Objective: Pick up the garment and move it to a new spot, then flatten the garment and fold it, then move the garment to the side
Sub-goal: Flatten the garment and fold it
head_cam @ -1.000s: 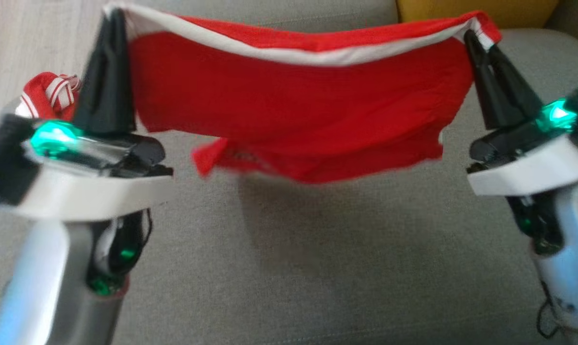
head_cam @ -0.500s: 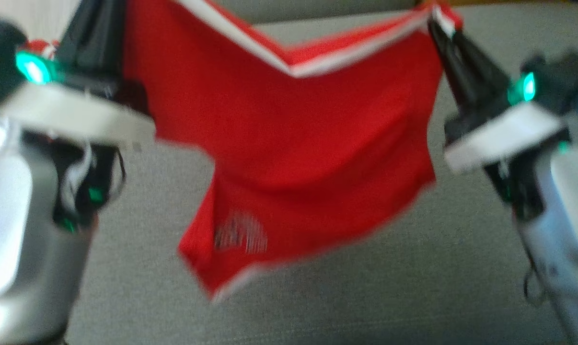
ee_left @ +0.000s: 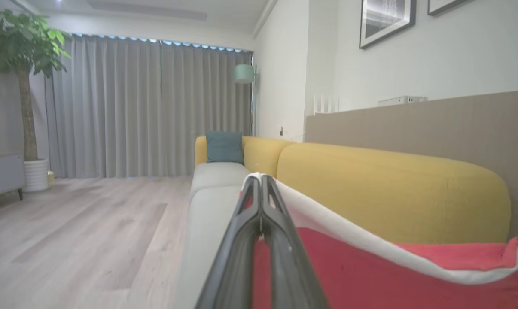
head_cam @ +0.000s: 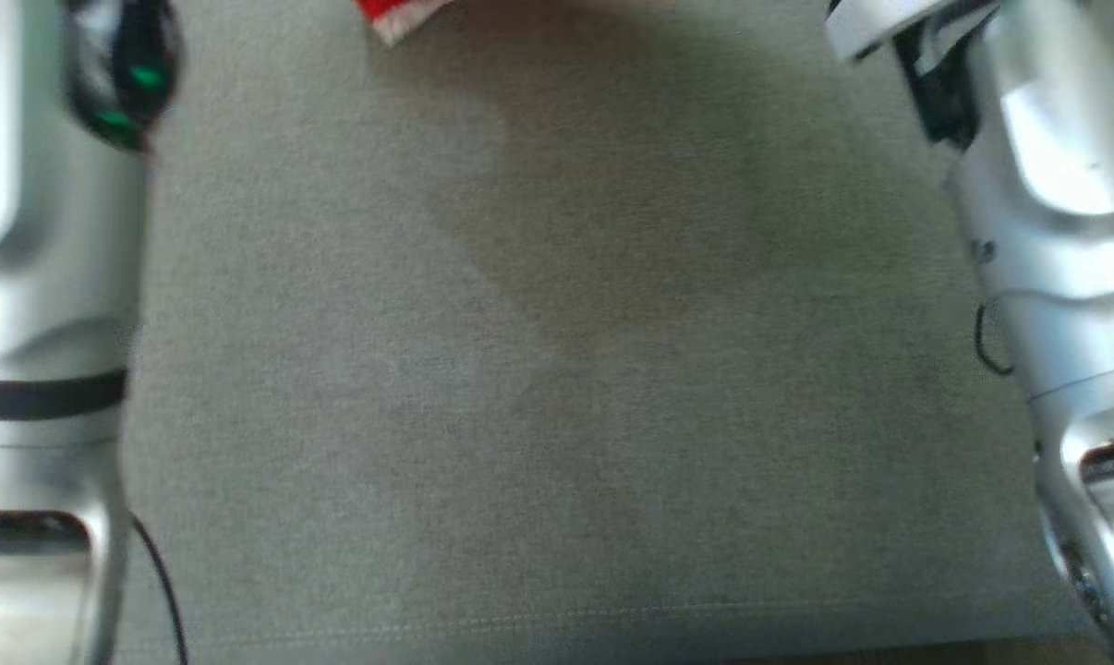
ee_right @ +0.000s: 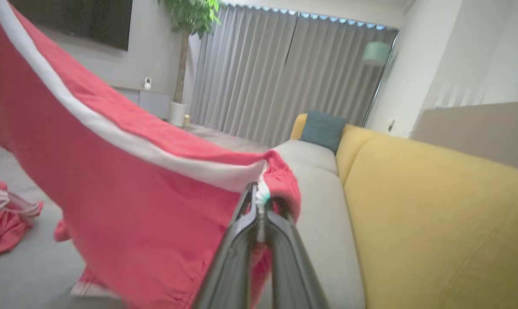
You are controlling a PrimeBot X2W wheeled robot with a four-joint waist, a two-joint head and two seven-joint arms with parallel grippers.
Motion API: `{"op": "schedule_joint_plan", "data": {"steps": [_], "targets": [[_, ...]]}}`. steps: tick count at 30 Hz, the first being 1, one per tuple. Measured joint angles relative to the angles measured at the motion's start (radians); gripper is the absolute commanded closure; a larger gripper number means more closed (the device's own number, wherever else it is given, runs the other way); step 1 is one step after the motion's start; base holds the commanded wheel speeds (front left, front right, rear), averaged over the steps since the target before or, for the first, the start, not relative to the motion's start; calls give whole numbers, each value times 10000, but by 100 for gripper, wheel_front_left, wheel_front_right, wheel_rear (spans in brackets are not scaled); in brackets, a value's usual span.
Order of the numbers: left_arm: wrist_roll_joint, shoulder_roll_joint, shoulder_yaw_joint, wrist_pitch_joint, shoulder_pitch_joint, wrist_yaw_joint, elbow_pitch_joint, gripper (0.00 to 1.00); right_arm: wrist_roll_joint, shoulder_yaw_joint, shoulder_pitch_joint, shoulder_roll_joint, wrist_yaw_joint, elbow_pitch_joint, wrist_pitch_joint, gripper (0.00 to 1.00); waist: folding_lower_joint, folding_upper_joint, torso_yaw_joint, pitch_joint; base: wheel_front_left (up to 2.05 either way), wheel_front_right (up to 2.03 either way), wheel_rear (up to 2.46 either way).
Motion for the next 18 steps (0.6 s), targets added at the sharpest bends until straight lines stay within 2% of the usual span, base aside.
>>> {"op": "schedule_joint_plan", "data": {"steps": [2,5,10,14,17,18], "targets": [[-121,-232,-119,-272,182,-155,608,100,-186,27,73,155,0,497,0,100,0,0,105,115,0,0,0],[-307,-500,-182,-610,731,-293,1248,100,-219,251,354,247,0,612,-13,100,0,0,261,284,0,0,0],[-579,-650,-119,-951,1895,-510,1446,100,186,431,1546,267,0,351,-46,100,-1,0,415,484,0,0,0],[-642,-648,242,-991,2941,-593,568,100,625,349,2405,54,0,-594,-46,100,-1,0,352,447,0,0,0],[-558,-637,610,-1026,4094,-589,-765,100,989,437,3097,-50,0,-1557,-46,100,-1,0,254,339,0,0,0],[-376,-635,863,-1058,5089,-566,-1714,100,1108,562,3751,-221,0,-2232,-48,100,-1,0,199,213,0,0,0]]}}
